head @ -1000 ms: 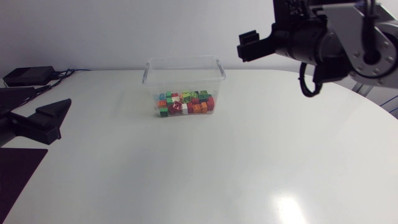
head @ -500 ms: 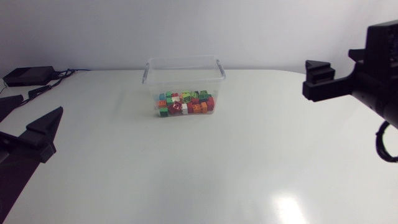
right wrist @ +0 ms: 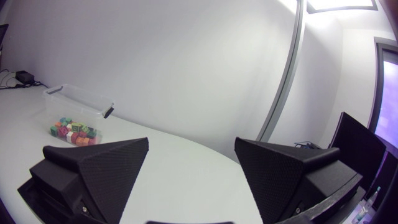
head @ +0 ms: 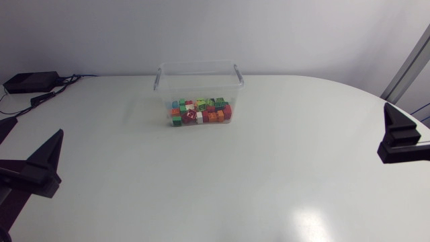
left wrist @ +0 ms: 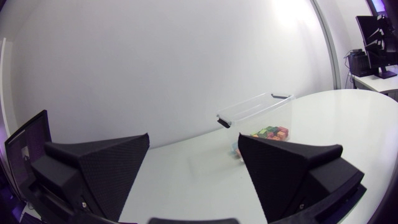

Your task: Place the duplo bricks in the container

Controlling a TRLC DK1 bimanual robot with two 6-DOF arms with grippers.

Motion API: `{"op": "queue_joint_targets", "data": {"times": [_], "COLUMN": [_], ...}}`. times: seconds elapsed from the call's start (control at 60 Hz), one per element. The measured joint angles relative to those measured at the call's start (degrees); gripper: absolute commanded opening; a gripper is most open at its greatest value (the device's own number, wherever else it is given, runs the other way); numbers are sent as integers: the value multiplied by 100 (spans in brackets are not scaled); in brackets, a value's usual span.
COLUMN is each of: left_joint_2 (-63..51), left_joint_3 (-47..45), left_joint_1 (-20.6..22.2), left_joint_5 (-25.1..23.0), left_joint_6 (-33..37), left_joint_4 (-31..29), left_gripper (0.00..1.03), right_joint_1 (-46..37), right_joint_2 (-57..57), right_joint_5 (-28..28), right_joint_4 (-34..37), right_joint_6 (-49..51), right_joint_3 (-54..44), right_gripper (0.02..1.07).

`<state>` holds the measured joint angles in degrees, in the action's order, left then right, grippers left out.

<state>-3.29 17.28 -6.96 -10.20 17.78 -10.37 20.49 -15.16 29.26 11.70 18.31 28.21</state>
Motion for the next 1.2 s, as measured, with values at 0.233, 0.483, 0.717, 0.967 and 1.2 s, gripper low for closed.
{"op": "queue_joint_targets", "data": {"times": [0.233,0.483,0.717,0.967,1.2], "left_joint_2": [352,352,352,352,352], "left_joint_3": [-516,-901,-1191,-1447,-1469], "left_joint_1": [-179,-199,-149,66,260], "left_joint_5": [179,369,389,485,651], "left_joint_6": [-299,-409,-531,-776,-1045], "left_joint_4": [496,1038,1368,1502,1368], "left_gripper": [99,96,96,97,98], "right_joint_1": [0,-190,-417,-726,-1147], "right_joint_2": [1036,1513,1513,1513,1513], "right_joint_5": [-4,-28,-31,-627,-1384], "right_joint_4": [35,50,-511,-940,-1027], "right_joint_6": [153,297,426,306,-293], "right_joint_3": [-660,-1187,-1770,-2245,-2347], "right_gripper": [102,102,102,102,102]}}
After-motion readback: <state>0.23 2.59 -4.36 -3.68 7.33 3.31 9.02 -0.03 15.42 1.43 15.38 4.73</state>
